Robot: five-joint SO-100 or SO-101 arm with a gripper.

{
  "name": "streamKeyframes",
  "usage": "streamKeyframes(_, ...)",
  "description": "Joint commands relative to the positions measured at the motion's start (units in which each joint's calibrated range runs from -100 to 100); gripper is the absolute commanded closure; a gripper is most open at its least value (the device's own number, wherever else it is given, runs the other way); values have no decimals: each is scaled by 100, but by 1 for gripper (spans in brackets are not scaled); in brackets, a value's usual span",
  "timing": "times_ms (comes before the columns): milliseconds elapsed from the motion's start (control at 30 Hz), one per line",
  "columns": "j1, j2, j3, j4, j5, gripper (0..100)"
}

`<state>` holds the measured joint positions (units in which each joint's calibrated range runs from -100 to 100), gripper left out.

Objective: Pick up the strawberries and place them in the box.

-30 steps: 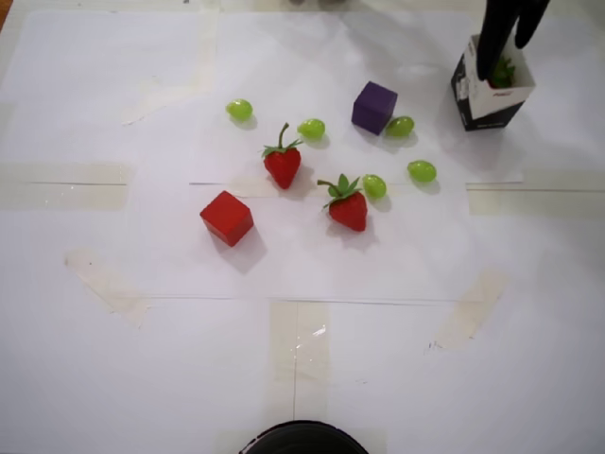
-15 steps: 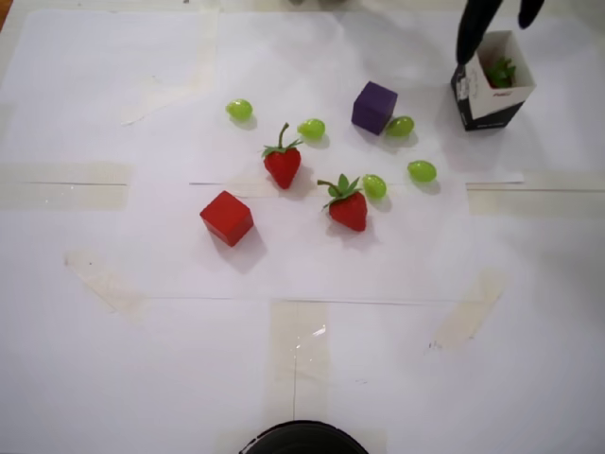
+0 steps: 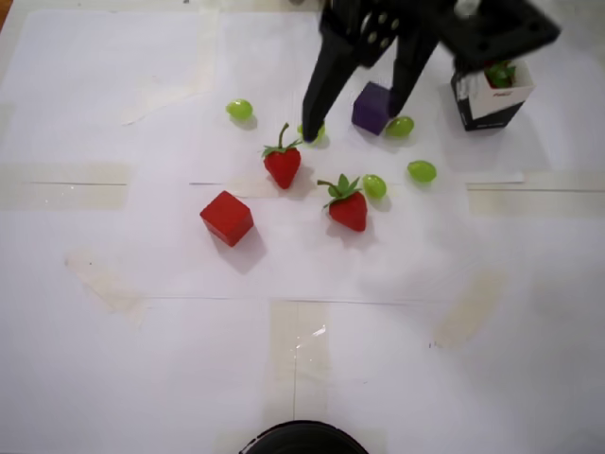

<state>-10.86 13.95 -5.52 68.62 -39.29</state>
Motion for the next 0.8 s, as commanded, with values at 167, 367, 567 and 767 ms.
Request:
streamKeyframes(167,57,1013,-1166,-702,137,64)
streamKeyframes(367,-98,1064,-1203,-783,-49,67)
streamKeyframes(567,-223,1047,-721,-1568,-112,69)
streamKeyframes(767,-245,858,-475,-1445,-293,71)
